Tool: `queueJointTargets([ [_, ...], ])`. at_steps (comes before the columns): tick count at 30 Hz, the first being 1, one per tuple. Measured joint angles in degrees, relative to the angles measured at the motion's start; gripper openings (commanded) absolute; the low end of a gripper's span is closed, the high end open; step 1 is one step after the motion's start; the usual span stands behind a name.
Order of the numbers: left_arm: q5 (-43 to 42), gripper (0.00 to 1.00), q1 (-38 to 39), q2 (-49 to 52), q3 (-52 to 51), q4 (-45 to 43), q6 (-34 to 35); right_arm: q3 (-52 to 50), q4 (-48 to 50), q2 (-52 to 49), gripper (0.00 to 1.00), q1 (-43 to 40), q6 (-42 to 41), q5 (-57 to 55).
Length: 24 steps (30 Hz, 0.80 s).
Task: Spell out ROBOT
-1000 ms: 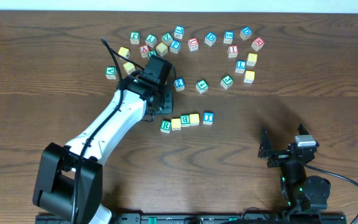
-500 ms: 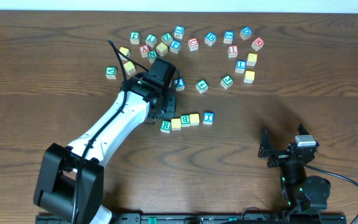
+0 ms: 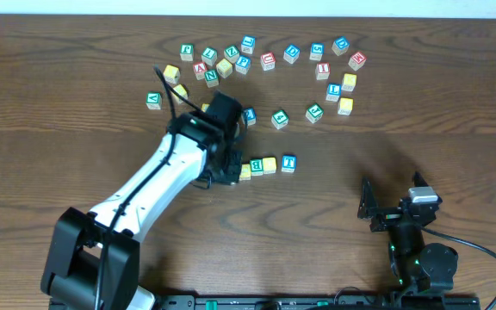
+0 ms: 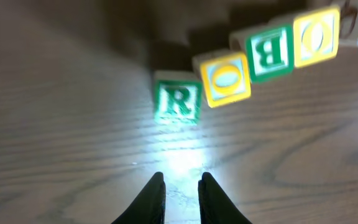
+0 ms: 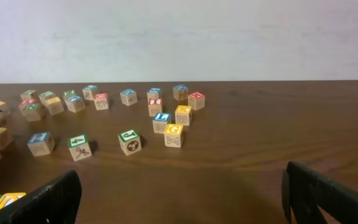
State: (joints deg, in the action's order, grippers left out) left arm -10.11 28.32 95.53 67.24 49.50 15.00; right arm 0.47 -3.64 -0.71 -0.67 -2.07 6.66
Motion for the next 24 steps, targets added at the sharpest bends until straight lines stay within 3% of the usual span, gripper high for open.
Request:
queueJointTargets([
  [24, 1.05, 0.11, 2.56, 7.87, -4.44, -4.79, 0.00, 0.00, 0.00, 0.00, 0.99, 0.02, 0.00, 0.00],
])
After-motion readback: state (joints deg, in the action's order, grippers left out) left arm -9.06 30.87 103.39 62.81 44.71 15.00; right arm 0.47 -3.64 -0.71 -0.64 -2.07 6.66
